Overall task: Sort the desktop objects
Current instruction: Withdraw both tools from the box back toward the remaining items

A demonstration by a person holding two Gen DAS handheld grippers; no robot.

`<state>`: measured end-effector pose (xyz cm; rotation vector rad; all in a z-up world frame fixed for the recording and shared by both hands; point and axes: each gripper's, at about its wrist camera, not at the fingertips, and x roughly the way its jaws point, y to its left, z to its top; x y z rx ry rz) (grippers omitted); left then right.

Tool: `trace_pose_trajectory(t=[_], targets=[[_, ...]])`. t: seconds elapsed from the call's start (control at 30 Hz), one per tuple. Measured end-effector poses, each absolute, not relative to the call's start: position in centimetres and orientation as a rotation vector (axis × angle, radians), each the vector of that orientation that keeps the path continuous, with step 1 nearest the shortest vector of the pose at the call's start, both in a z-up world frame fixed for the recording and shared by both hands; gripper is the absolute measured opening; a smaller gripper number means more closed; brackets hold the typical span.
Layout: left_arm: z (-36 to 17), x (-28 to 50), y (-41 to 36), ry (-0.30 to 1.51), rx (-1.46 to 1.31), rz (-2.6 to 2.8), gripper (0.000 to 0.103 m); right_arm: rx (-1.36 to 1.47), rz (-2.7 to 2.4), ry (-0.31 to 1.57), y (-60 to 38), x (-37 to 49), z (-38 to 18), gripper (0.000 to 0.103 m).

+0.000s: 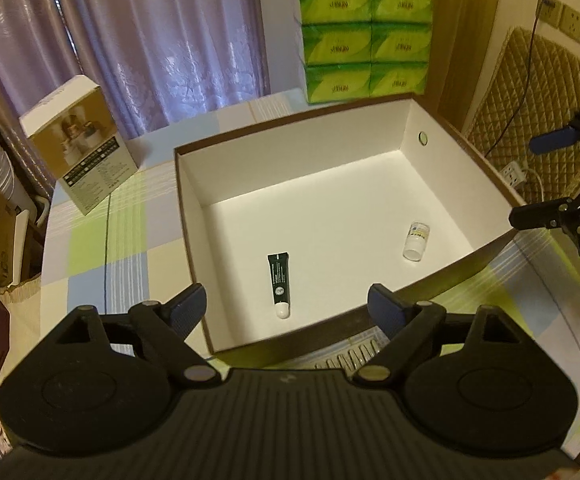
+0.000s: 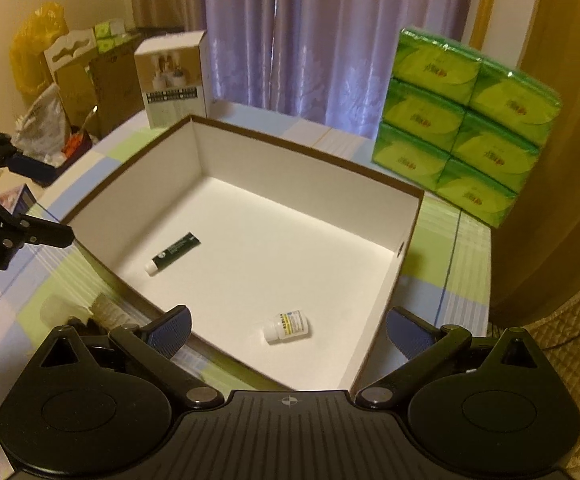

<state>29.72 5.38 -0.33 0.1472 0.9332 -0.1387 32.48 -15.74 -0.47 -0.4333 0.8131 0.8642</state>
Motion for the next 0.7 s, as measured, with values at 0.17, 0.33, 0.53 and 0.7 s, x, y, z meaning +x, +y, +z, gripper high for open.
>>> trace_pose_trajectory(t=[0.17,0.33,0.53,0.7], targets=[[0.8,27.4,6.8,0.904,0.104,-0.119,0.086,-0.392,0.87,0.796,-17.2,30.7,0.5,0.101],[1.3,24.9,8.2,0.882,0.077,-0.089,0.086,-0.355,0.876,0.791,-18.5,28.9,0.9,0.101],[1.5,21.9,9.7,0.865,0.048,-0.063,0.086,-0.336,0.876,0.792,-19.9,26.9,0.8,0.101],[0.8,19.4,10.8,0.866,0.016,-0.038,0.086,-0.315,0.865,0.81,-21.1,25.8,0.2,0.101]])
